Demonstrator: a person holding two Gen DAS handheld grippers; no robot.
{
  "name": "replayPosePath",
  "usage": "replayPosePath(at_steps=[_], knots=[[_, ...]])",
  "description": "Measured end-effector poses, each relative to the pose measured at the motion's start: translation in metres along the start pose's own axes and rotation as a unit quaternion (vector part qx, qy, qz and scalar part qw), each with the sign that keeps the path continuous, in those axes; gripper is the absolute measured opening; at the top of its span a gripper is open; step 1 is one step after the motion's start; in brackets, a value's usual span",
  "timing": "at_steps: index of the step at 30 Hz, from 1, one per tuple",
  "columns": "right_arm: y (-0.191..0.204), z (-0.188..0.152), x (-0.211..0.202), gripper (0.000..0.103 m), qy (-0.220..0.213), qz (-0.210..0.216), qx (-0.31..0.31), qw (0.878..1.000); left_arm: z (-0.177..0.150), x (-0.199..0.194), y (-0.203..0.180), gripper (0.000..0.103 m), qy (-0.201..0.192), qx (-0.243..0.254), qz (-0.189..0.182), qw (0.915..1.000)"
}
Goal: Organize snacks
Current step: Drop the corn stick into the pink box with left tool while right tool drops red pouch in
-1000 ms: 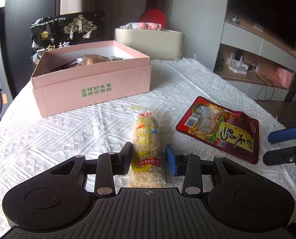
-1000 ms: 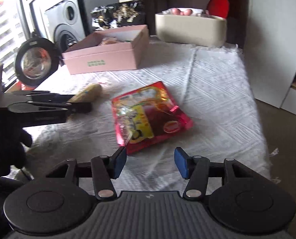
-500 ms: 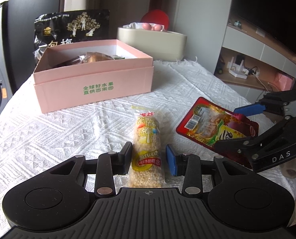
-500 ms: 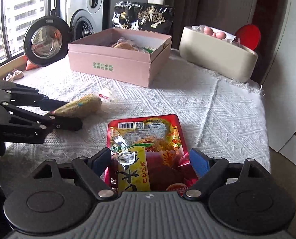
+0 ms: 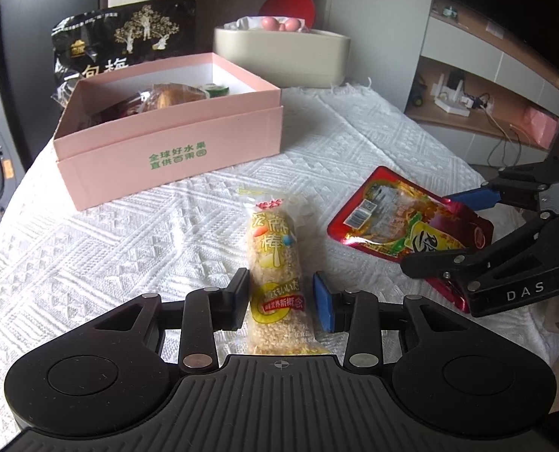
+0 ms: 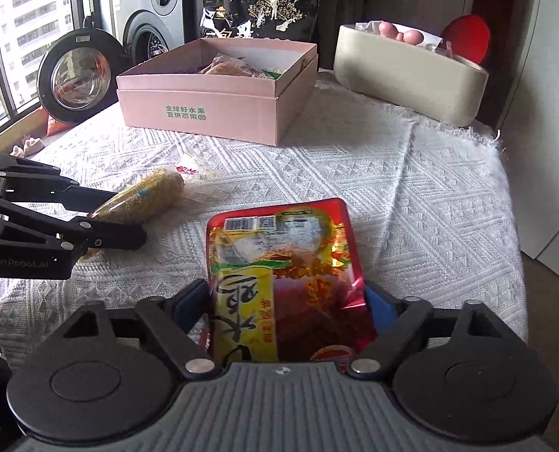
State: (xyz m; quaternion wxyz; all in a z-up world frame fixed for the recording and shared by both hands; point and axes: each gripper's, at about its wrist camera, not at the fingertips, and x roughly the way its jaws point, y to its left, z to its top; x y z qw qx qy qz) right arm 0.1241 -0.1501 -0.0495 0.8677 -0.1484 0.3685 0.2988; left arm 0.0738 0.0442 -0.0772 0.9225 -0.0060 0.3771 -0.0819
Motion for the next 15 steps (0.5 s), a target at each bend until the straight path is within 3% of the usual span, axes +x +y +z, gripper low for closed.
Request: replayPosePath(at_steps=[3,10,15], knots=[[0.007,-0.001,-0.012,0.073,-0.012,0.011,-0.009,1.0,0.004,0.0,0.002,0.04,0.015,-0.008,-0.002,0.9999],[0.007,0.002,-0.052,0.07,-0.057,0.017,0.004,0.998,0.002,-0.003,0.007,0.036,0.015,-0.027,-0.005,0.9995],[0.002,0.005,-0.084,0.07,-0.098,0.0,0.01,0.995,-0.005,-0.023,0.017,0.035,-0.016,-0.075,-0.049,0.9958]])
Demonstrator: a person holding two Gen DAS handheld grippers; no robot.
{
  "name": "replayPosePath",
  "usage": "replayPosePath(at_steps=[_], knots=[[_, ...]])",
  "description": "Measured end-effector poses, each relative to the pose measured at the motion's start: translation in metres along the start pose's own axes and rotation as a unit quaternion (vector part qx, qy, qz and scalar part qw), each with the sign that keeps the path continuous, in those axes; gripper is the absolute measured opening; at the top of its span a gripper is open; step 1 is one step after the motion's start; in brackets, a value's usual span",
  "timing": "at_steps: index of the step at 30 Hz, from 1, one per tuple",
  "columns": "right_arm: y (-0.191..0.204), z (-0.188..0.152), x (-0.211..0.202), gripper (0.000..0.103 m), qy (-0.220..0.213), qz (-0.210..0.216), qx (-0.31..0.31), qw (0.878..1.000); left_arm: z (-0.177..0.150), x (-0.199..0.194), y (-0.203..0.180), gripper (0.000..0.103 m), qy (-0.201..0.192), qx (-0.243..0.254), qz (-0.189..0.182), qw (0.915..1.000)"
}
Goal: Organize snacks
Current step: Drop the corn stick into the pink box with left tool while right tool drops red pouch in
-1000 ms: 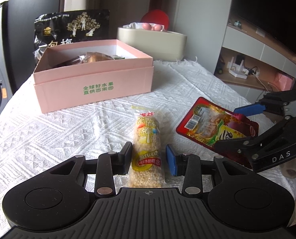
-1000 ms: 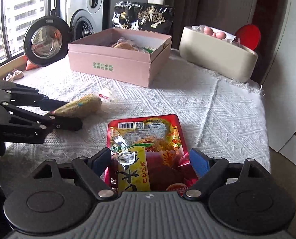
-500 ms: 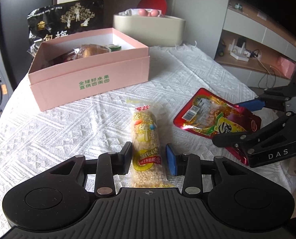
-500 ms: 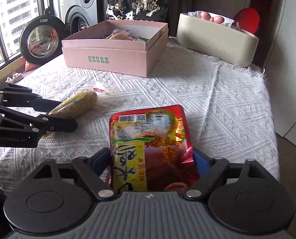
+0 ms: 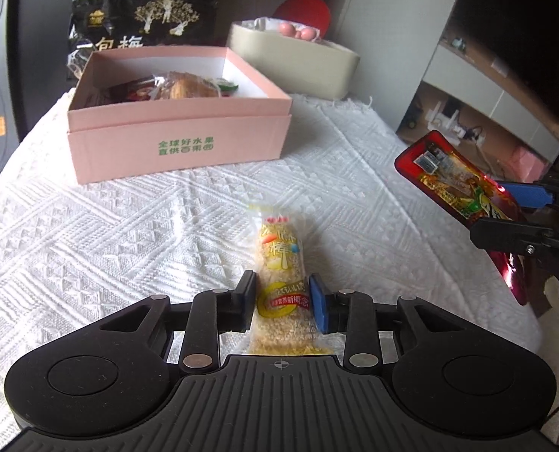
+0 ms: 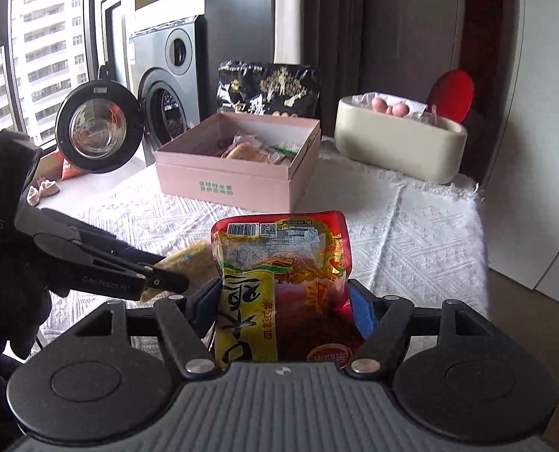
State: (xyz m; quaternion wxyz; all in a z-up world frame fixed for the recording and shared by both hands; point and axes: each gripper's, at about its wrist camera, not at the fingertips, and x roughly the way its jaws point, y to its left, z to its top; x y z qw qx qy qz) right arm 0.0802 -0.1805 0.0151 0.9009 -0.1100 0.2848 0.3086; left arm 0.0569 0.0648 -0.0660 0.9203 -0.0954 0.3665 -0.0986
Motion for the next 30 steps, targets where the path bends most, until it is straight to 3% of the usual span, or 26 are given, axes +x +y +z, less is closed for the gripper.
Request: replayPosePath(at_steps=[4,8,13,16,20,22,24,27,30], knots=[[-0.006,0.005,-0.017,0.07,-0.025,-0.009,0.006,1.0,0.017,-0.037,0.001,0.034,-0.065,-0.003,-0.001,0.9979],[-0.01,0.011,-0.022,0.071,-0.043,-0.015,0.014,0.999,0.075,-0.064,0.013,0.034,-0.141,-0.012,0.03,0.9895],[-0.009,0.014,-0.016,0.071,-0.05,-0.015,0.025,0.998,0.152,-0.044,0.046,0.035,-0.182,-0.062,0.052,0.9801],[-0.01,0.012,-0.012,0.071,-0.045,-0.016,0.027,0.998,0.174,-0.007,0.073,0.035,-0.166,-0.099,0.049,0.98],[-0.018,0.009,-0.009,0.071,-0.036,-0.028,0.036,0.998,0.168,0.063,0.102,0.034,-0.053,-0.113,0.078,0.9891],[-0.023,0.01,-0.006,0.071,-0.03,-0.037,0.044,0.998,0.155,0.08,0.109,0.034,-0.03,-0.107,0.101,0.9886],[-0.026,0.012,0.001,0.071,-0.024,-0.042,0.051,0.997,0.148,0.077,0.108,0.032,-0.051,-0.081,0.112,0.9892],[-0.025,0.022,0.012,0.071,-0.016,-0.039,0.055,0.998,0.145,0.06,0.11,0.032,-0.084,-0.078,0.099,0.9886],[-0.02,0.047,0.022,0.071,-0.031,-0.031,0.055,0.998,0.145,0.039,0.107,0.032,-0.118,-0.066,0.095,0.9863]])
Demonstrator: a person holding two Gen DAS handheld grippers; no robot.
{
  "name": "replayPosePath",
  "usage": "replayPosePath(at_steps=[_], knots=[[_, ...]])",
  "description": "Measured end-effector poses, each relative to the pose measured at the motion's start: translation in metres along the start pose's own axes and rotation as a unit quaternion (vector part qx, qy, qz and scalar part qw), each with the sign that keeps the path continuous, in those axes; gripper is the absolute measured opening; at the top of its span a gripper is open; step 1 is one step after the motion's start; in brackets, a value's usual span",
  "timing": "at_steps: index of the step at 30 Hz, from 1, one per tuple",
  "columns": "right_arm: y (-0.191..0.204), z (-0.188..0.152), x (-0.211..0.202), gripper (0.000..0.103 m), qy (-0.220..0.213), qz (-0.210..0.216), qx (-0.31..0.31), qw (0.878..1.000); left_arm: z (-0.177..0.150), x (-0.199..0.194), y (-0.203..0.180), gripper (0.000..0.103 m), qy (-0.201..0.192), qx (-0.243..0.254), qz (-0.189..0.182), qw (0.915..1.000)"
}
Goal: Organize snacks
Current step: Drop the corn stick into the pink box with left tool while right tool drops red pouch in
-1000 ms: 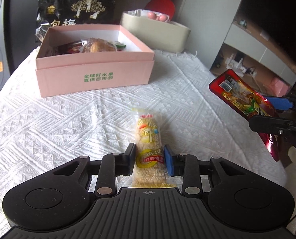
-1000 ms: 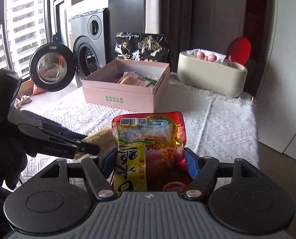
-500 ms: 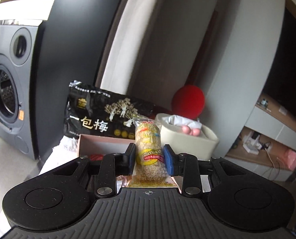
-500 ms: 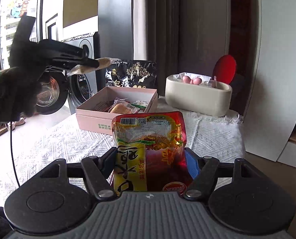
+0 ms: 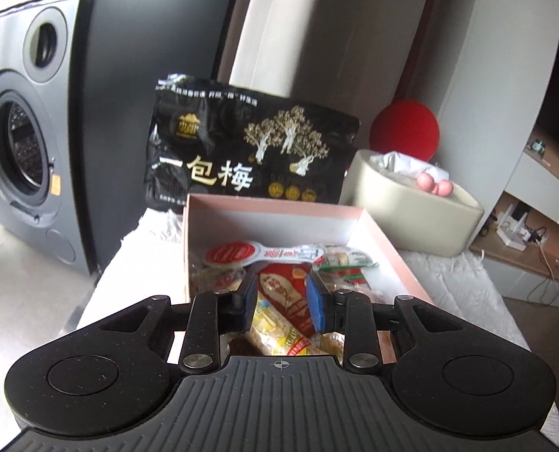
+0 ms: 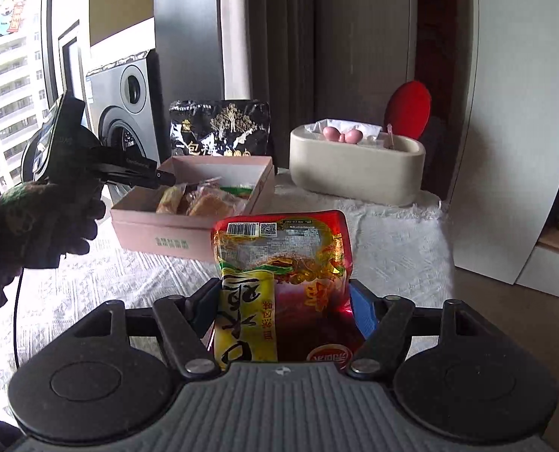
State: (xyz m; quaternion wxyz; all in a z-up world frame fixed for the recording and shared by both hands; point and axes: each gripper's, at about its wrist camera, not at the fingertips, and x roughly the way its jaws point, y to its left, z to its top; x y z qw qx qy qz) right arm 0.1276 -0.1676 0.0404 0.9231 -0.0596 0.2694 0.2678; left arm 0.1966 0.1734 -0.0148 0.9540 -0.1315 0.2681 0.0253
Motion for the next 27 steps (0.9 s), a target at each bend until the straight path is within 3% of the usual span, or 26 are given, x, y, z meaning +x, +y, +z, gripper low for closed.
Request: replayPosePath(at_steps=[4,8,11,16,22,27], knots=[[0.013,0.051,0.032,0.071,-0.016,0.036,0.022,0.999,-0.001,-0.022,0.001,0.032,-0.024,0.003,-0.006,0.9997],[0.036,0.105,0.094,0.072,-0.012,0.071,0.042,0.997,-0.013,-0.038,0.001,0.032,-0.023,-0.007,-0.017,0.9996],[0.054,0.125,0.149,0.082,-0.019,0.061,0.062,0.996,-0.024,-0.05,0.002,0.032,-0.023,-0.01,-0.032,0.9992],[0.076,0.12,0.228,0.086,0.07,0.087,0.047,0.993,-0.033,-0.063,0.001,0.032,-0.021,0.003,-0.039,0.999],[0.059,0.104,0.19,0.086,0.019,0.083,0.076,0.993,-0.04,-0.077,-0.003,0.032,-0.04,0.0,-0.027,0.9988],[0.052,0.061,0.124,0.087,-0.011,0.027,0.043,0.999,-0.056,-0.093,-0.025,0.032,-0.046,0.016,-0.027,0.9985]])
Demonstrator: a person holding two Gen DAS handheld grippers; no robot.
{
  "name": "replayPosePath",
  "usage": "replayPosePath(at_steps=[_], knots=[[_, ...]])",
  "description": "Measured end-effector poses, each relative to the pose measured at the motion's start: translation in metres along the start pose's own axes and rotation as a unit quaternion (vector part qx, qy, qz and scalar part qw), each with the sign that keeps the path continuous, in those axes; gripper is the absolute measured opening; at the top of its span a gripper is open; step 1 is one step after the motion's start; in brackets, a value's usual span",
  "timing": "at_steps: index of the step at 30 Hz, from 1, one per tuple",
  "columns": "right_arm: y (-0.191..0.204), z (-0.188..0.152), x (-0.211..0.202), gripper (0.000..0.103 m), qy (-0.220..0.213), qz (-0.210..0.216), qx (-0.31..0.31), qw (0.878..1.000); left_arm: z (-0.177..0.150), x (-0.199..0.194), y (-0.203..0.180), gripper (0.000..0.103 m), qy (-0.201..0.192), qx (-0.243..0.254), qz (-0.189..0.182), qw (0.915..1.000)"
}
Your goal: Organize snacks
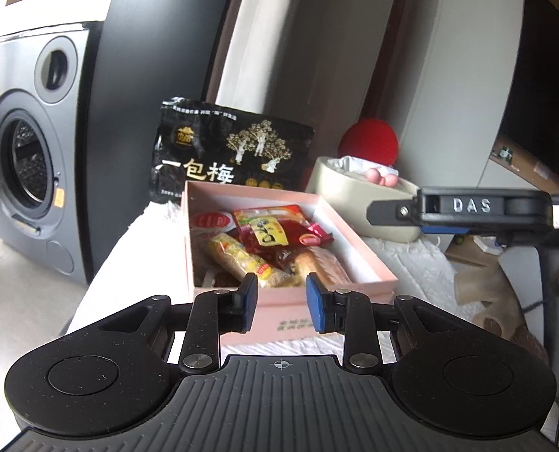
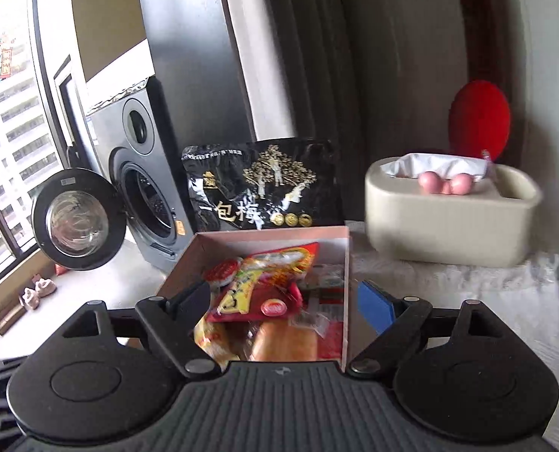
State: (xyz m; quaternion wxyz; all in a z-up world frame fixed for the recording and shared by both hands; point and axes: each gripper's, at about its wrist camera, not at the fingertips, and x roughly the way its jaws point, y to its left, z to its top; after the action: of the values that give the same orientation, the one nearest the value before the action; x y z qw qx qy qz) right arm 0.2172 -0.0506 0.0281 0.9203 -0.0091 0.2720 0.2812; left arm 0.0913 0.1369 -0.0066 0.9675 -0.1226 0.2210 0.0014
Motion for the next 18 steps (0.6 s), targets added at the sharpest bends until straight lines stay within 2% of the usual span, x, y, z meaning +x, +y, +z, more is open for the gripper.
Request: replayPosePath(at_steps=[1,3,4,5,9,12,14,18], knots=[[0.0,-0.013,-0.012,0.087,-0.003,-0.008,-0.005,1.0,-0.006,-0.003,-0.006,0.031,0.005,0.005,-0.007,1.0],[0.001,-0.039,-0.031,0.087,-0.004,-0.019,-0.005,1.0,-0.017,-0.009,-0.019,0.024,0.016,0.021,-0.021,0.9994],[0.001,-0.052,-0.043,0.087,-0.002,-0.024,0.001,1.0,-0.022,-0.013,-0.026,0.019,0.023,0.03,-0.023,0.999],[0.001,-0.063,-0.052,0.087,-0.001,-0.028,0.01,1.0,-0.028,-0.018,-0.034,0.018,0.028,0.038,-0.021,0.9986],[0.0,-0.105,-0.086,0.087,0.005,-0.047,0.06,0.997,-0.051,-0.046,-0.062,0.018,0.026,0.064,0.02,0.9974],[0.004,-0.125,-0.101,0.087,0.011,-0.056,0.056,0.997,-0.064,-0.066,-0.075,0.018,0.018,0.082,0.062,0.9946],[0.009,-0.132,-0.11,0.087,0.006,-0.062,0.045,0.997,-0.067,-0.076,-0.08,0.018,0.016,0.084,0.067,0.9941],[0.02,-0.136,-0.127,0.087,-0.01,-0.043,0.028,0.999,-0.067,-0.087,-0.086,0.018,0.012,0.089,0.07,0.9935]])
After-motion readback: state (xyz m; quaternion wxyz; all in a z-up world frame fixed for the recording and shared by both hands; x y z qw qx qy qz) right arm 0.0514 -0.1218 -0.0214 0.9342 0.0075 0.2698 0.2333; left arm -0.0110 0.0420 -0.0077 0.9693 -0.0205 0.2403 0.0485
